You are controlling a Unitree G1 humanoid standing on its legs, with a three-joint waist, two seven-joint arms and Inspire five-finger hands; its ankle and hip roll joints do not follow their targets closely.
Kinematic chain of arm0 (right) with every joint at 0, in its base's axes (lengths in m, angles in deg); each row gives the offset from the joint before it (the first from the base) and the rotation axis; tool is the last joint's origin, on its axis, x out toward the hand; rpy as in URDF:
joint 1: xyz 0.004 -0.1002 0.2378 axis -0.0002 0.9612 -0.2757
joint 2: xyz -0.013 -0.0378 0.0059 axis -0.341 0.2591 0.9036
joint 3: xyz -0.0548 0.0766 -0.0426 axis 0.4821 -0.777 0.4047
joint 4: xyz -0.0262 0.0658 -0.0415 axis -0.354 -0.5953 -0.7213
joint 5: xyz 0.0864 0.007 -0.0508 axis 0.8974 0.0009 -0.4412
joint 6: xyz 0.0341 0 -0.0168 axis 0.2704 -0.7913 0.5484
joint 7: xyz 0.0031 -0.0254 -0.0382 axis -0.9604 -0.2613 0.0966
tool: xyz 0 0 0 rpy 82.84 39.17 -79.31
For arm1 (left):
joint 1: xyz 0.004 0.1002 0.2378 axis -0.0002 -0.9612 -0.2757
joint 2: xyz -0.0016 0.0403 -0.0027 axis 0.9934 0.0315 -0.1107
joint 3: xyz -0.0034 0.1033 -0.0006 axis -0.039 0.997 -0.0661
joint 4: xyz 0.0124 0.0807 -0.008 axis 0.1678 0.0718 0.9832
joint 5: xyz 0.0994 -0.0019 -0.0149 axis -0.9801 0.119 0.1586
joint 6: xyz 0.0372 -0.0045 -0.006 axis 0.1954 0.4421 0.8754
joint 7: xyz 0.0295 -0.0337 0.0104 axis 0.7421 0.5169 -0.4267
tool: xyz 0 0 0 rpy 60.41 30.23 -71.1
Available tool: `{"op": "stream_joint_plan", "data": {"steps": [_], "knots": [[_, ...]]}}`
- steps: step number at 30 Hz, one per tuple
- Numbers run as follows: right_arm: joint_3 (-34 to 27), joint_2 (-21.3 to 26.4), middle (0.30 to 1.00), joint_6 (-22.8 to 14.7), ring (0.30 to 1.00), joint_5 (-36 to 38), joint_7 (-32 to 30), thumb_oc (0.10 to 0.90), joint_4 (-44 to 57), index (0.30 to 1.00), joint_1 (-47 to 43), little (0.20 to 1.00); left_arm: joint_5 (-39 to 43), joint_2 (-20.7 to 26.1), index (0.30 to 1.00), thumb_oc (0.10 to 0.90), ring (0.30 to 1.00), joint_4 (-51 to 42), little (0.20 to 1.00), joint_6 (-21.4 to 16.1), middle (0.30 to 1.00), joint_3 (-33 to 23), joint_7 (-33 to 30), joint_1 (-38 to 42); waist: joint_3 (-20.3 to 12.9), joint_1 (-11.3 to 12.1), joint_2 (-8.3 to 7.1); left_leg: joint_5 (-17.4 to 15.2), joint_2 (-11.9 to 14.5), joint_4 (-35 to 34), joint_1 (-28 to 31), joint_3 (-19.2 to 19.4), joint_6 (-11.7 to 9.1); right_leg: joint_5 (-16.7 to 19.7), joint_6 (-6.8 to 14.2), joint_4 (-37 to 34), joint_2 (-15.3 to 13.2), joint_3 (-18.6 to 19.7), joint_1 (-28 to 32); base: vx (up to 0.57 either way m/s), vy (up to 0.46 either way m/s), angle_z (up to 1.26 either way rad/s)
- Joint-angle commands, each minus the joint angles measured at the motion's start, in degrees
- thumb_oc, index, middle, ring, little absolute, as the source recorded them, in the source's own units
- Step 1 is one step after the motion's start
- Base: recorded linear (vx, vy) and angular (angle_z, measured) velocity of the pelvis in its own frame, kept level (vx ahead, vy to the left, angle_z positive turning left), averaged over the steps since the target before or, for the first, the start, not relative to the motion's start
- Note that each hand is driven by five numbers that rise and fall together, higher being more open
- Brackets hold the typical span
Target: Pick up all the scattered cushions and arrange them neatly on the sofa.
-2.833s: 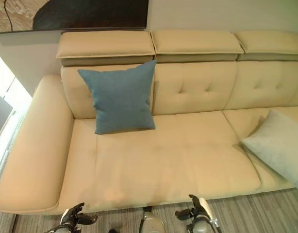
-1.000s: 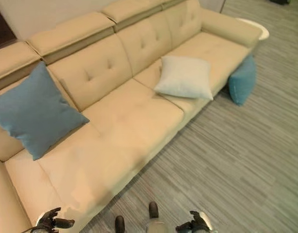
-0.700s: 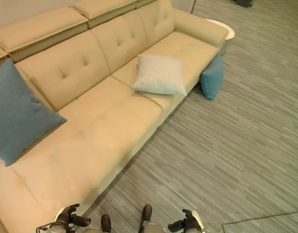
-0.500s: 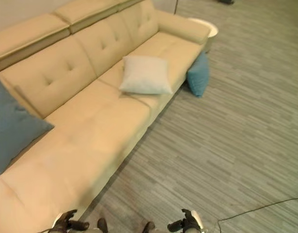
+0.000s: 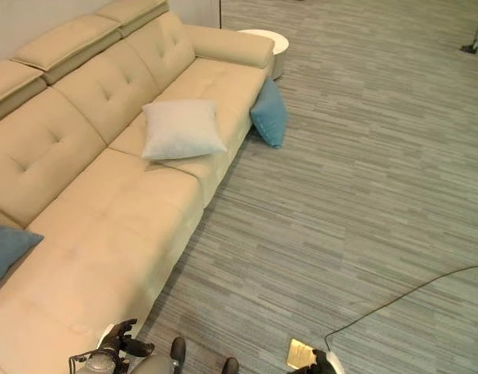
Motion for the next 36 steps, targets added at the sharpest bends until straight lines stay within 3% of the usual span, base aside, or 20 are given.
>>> {"op": "stream_joint_plan", "data": {"steps": [1, 4, 5, 8, 9, 11, 14, 16, 17, 18, 21, 23, 26, 27, 28, 29, 30, 34, 35, 36], "knots": [[-0.28, 1.4, 0.9, -1.17, 0.9, 1.72, -1.92, 0.8, 0.49, 0.9, -1.46, 0.9, 0.51, -0.39, 0.9, 0.8, 0.9, -0.81, 0.9, -0.95, 0.9, -0.77, -0.34, -0.28, 0.53, 2.72, 0.15, -3.23, -1.67, 4.37, -1.29, 1.13, 4.52, -6.09, 6.89, 2.69, 1.3, 2.9, 2.41, 0.2, 0.068, -0.64], [-0.3, 0.8, 0.9, -1.1, 0.9, 0.61, -1.79, 0.8, 0.58, 0.9, -1.04, 0.9, 0.34, 0.06, 0.9, 0.8, 0.9, -0.52, 0.9, -0.62, 0.9, -1.49, -0.36, -1.21, -0.54, 3.38, 0.11, -4.27, -1.9, 2.43, 2.08, 1.16, 5.97, -7.06, 7.88, 8.61, 0.46, 2.47, 2.4, 0.27, 0.107, -0.63], [-0.13, 0.71, 0.9, -1.1, 0.9, 0.2, -1.66, 0.8, 0.84, 0.9, -1.27, 0.9, 0.39, 0.35, 0.9, 0.8, 0.9, -0.53, 0.9, -0.6, 0.9, -1.77, -0.39, -1.25, -0.66, 3.75, 0.18, -4.92, -1.78, 2.16, 3.38, 1.79, 6.71, -6.55, 9.14, 12.94, -0.64, 1.62, 0.86, 0.22, 0.108, -0.35], [0.3, 0.81, 0.9, -0.87, 0.9, -0.12, -0.82, 0.8, 1.93, 0.9, -2.37, 0.9, 0.41, 1.41, 0.9, 0.8, 0.9, -1.82, 0.9, -0.5, 0.9, -1.54, -0.47, -0.91, 0.62, 2.28, 1.21, -6.25, -1.39, 1.88, 6.75, 1.88, 8.61, -0.55, 13.26, 27.75, -3.11, 1.33, -5.89, 0.17, 0.103, -0.39], [0.3, 0.82, 0.9, -0.86, 0.9, -0.12, -0.81, 0.8, 1.93, 0.9, -2.38, 0.9, 0.41, 1.4, 0.9, 0.8, 0.9, -1.82, 0.9, -0.49, 0.9, -1.55, -0.47, -0.9, 0.62, 2.29, 1.16, -6.27, -1.46, 1.92, 6.7, 1.93, 8.64, -0.66, 13.29, 27.98, -3.2, 1.38, -6.03, 0.14, 0.08, 0.0], [0.18, 0.93, 0.9, -1.04, 0.9, -0.33, -0.73, 0.8, 2.55, 0.9, -2.84, 0.9, 0.27, 1.99, 0.9, 0.8, 0.9, -2.15, 0.9, -0.69, 0.9, -1.19, -0.7, -0.47, 1.38, 1.15, 2.73, -7.87, -1.08, 1.07, 9.58, 1.49, 9.6, -0.22, 12.64, 32.84, -5.83, -1.21, -10.42, 0.22, 0.053, 0.24], [0.71, 1.07, 0.9, -1.11, 0.9, -0.6, -0.53, 0.8, 2.96, 0.9, -3.79, 0.9, 0.67, 2.03, 0.9, 0.8, 0.9, -2.3, 0.9, -0.77, 0.9, -1.56, -0.68, -0.14, 1.17, 0.36, 3.61, -9.36, -0.83, -0.81, 12.79, 0.31, 9.45, -2.09, 10.21, 25.45, -7.07, -3.44, -12.98, 0.28, -0.061, 0.03], [0.92, 1.23, 0.9, -0.99, 0.9, -0.74, -0.33, 0.8, 3.2, 0.9, -3.95, 0.9, 0.51, 2.02, 0.9, 0.8, 0.9, -2.23, 0.9, -0.74, 0.9, -1.63, -0.57, -0.07, 1.4, 0.05, 3.73, -9.86, -0.87, -1.05, 13.79, -0.08, 9.24, -1.61, 10.04, 22.29, -7.08, -3.25, -13.2, 0.28, -0.108, 0.04], [1.35, 1.43, 0.9, -0.77, 0.9, -1.19, 0.02, 0.8, 3.82, 0.9, -4.11, 0.9, 0.06, 1.84, 0.9, 0.8, 0.9, -1.48, 0.9, -0.91, 0.9, -1.64, -0.57, -0.04, 1.56, -0.92, 3.66, -11.35, -0.93, -2.09, 16.5, -1.39, 8.64, 1.27, 10.61, 13.98, -7.03, -1.38, -15.78, 0.38, -0.169, 0.04], [1.65, 1.62, 0.9, -0.75, 0.9, -1.49, 0.16, 0.8, 3.92, 0.9, -4.12, 0.9, -0.28, 1.78, 0.9, 0.8, 0.9, -0.91, 0.9, -0.95, 0.9, -1.64, -0.72, -0.03, 1.58, -1.4, 3.52, -12.02, -1.12, -2.24, 17.47, -2.04, 8.34, 2.49, 11.1, 11.24, -7.02, -0.23, -16.93, 0.47, -0.212, 0.04], [1.88, 1.75, 0.9, -0.73, 0.9, -1.64, 0.49, 0.8, 3.79, 0.9, -3.78, 0.9, -0.73, 1.37, 0.9, 0.8, 0.9, 0.59, 0.9, -0.97, 0.9, -1.84, -0.85, -0.19, 0.97, -1.89, 3.0, -14.36, -0.68, -1.69, 20.04, -2.66, 7.59, 3.52, 10.98, 9.38, -6.58, 0.26, -15.94, 0.37, -0.224, 0.21], [2.0, 1.5, 0.9, -1.07, 0.9, -1.63, 0.47, 0.8, 3.6, 0.9, -3.47, 0.9, -0.44, 0.86, 0.9, 0.8, 0.9, 1.09, 0.9, -1.11, 0.9, -1.98, -0.82, -0.52, 0.09, -1.9, 3.24, -12.42, 0.93, 0.15, 20.35, -2.94, 5.93, 3.27, 9.93, 9.62, -5.85, -0.89, -14.57, 0.32, -0.234, 0.39], [2.18, 1.47, 0.9, -1.87, 0.9, -0.46, -0.1, 0.8, 3.84, 0.9, -3.78, 0.9, 0.57, 0.23, 0.9, 0.8, 0.9, 0.4, 0.9, -1.24, 0.9, -1.29, -0.53, -0.32, 1.19, -0.8, 2.49, -6.04, 2.78, 16.22, 12.95, -0.97, 3.09, 1.47, 7.62, 7.76, -4.77, -2.43, -9.69, 0.15, -0.244, 0.42], [2.18, 1.43, 0.9, -1.87, 0.9, -0.46, -0.1, 0.8, 3.83, 0.9, -3.8, 0.9, 0.57, 0.27, 0.9, 0.8, 0.9, 0.4, 0.9, -1.23, 0.9, -1.3, -0.53, -0.3, 0.99, -0.95, 2.31, -5.82, 2.59, 16.15, 12.65, -1.08, 3.12, 1.56, 7.65, 7.71, -4.97, -2.53, -9.93, 0.12, -0.256, -0.01], [1.98, 1.95, 0.9, -2.12, 0.9, 0.38, -0.54, 0.8, 3.84, 0.9, -4.23, 0.9, 1.28, 0.16, 0.9, 0.8, 0.9, -0.44, 0.9, -1.25, 0.9, -0.98, -0.32, 0.14, 2.39, 0.28, 1.65, -3.89, 3.89, 25.41, 7.89, 0.94, 2.71, 0.18, 6.04, 7.14, -4.36, -3.06, -7.37, 0.08, -0.178, -0.21], [1.98, 1.91, 0.9, -2.12, 0.9, 0.38, -0.54, 0.8, 3.83, 0.9, -4.26, 0.9, 1.29, 0.19, 0.9, 0.8, 0.9, -0.44, 0.9, -1.25, 0.9, -0.99, -0.32, 0.16, 2.23, 0.16, 1.47, -3.65, 3.69, 25.26, 7.68, 0.88, 2.75, 0.25, 6.06, 7.1, -4.56, -3.13, -7.57, 0.21, -0.312, -0.19], [1.79, 2.21, 0.9, -1.78, 0.9, 0.89, -0.52, 0.8, 3.52, 0.9, -4.07, 0.9, 1.18, 0.06, 0.9, 0.8, 0.9, -1.02, 0.9, -1.01, 0.9, -0.33, -0.13, 0.38, 3.06, 0.86, 1.16, -3.89, 5.83, 27.82, 5.1, 3.68, 3.14, -1.5, 4.89, 6.9, -3.96, -3.64, -5.36, 0.21, -0.186, 0.02], [1.47, 2.56, 0.9, -2.24, 0.9, 1.96, -0.85, 0.8, 3.96, 0.9, -3.43, 0.9, -0.14, -0.53, 0.9, 0.8, 0.9, -0.44, 0.9, -0.71, 0.9, 0.81, -0.13, 0.53, 3.0, 0.98, 0.48, -6.85, 5.05, 18.08, 0.69, 7.54, 4.04, -3.74, 5.24, 4.77, -3.53, -5.38, -2.15, 0.31, -0.127, 0.43], [1.28, 2.59, 0.9, -2.16, 0.9, 2.08, -0.94, 0.8, 4.34, 0.9, -2.95, 0.9, -0.86, -0.48, 0.9, 0.8, 0.9, -0.45, 0.9, -0.49, 0.9, 0.93, -0.22, 0.46, 2.52, 0.86, 1.11, -6.07, 5.05, 9.8, 0.95, 9.11, 3.26, -5.55, 5.92, 4.14, -2.39, -6.0, 0.1, 0.35, -0.04, 0.56], [1.29, 2.6, 0.9, -2.15, 0.9, 2.08, -0.94, 0.8, 4.35, 0.9, -2.93, 0.9, -0.87, -0.48, 0.9, 0.8, 0.9, -0.46, 0.9, -0.48, 0.9, 0.93, -0.23, 0.43, 2.52, 0.82, 1.03, -5.85, 4.91, 9.4, 1.16, 9.12, 3.28, -5.55, 5.94, 4.12, -2.49, -6.02, 0.15, 0.35, -0.016, 0.72]]}}
